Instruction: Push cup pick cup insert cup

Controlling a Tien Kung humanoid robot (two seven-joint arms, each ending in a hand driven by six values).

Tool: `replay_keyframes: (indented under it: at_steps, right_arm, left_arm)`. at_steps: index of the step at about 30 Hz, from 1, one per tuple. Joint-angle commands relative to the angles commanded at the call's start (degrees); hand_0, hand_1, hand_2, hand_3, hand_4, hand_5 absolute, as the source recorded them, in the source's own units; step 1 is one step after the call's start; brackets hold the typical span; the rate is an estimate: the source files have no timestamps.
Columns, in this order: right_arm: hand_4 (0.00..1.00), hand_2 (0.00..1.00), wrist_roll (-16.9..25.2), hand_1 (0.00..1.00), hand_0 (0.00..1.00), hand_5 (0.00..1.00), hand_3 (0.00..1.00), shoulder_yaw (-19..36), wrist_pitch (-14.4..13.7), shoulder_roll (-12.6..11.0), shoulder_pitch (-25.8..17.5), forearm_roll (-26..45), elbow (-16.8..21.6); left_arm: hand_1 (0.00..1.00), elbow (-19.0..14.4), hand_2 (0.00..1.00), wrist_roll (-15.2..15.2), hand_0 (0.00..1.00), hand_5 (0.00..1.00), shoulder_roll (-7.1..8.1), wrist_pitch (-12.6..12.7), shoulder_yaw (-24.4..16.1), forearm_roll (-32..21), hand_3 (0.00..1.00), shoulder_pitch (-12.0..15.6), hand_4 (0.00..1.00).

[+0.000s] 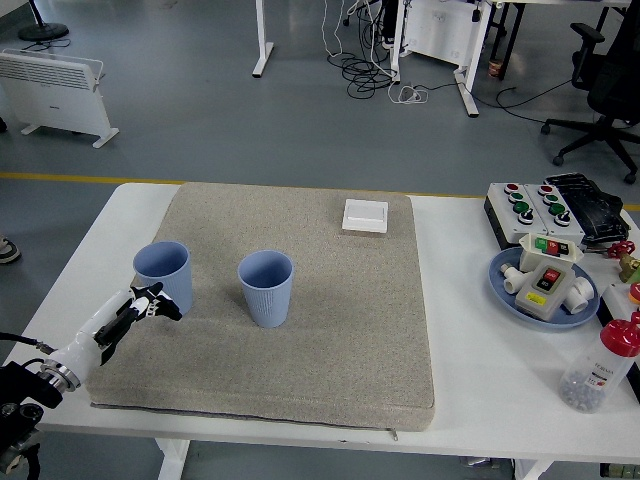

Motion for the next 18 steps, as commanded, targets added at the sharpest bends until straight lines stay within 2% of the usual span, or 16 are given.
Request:
replay_keyframes:
  at_steps: [10,18]
  right_arm:
    - [0.124,0.653,-0.1,0.649,0.725,0.47,0.58,-0.5,0.1,0.0,0.3,0.0,0.0]
    - [0.125,0.653,0.0,0.649,0.724,0.47,0.58,-0.9,0.1,0.1,0.3,0.2,0.0]
  left_arm:
    - [0.541,1.3,0.49,0.2,0.693,0.998,-0.29,-0.1,0.9,0.1,0.44,-1.7,0.536]
    - [0.542,4.4,0.491,0.1,0.7,0.998,-0.82,-0.4,4.0,-1.3,0.441,-4.3,0.535]
